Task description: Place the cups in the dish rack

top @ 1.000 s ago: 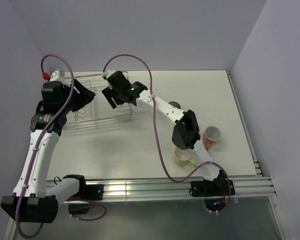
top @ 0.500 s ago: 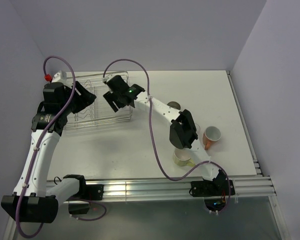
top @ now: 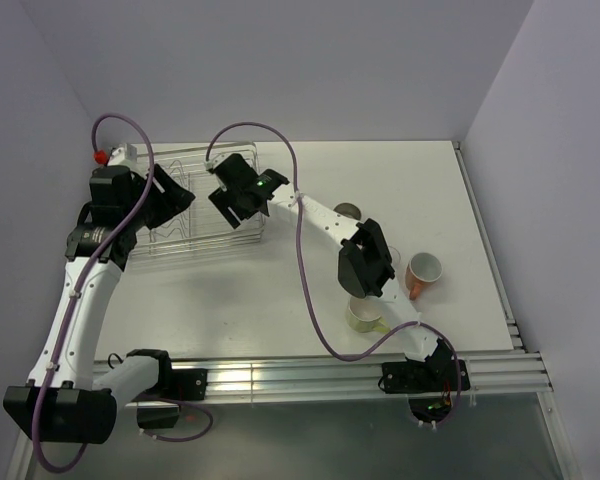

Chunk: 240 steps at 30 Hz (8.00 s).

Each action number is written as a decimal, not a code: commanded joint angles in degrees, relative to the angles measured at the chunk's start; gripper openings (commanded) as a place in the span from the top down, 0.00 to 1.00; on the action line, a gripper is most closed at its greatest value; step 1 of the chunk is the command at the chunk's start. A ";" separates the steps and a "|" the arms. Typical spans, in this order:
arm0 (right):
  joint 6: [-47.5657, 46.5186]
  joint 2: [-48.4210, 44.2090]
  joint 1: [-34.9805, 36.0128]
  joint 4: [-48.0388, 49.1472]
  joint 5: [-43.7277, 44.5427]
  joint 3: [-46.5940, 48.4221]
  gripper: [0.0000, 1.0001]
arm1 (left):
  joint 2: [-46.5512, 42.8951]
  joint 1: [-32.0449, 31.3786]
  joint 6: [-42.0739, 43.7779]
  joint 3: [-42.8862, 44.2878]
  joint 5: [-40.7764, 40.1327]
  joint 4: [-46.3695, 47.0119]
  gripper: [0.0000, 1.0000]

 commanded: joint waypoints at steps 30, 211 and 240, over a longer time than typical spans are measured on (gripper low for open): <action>-2.74 1.05 0.20 -0.56 -0.92 2.26 0.52 | 1.56 0.14 1.49 -1.02 1.99 2.34 0.32; 66.07 -44.13 -15.53 74.22 -56.29 -52.14 1.00 | 0.42 6.65 -25.93 -17.46 50.32 63.86 0.10; 71.52 -37.53 -12.45 80.21 -56.82 -48.45 1.00 | 0.59 5.51 -25.14 -16.76 50.06 62.45 0.12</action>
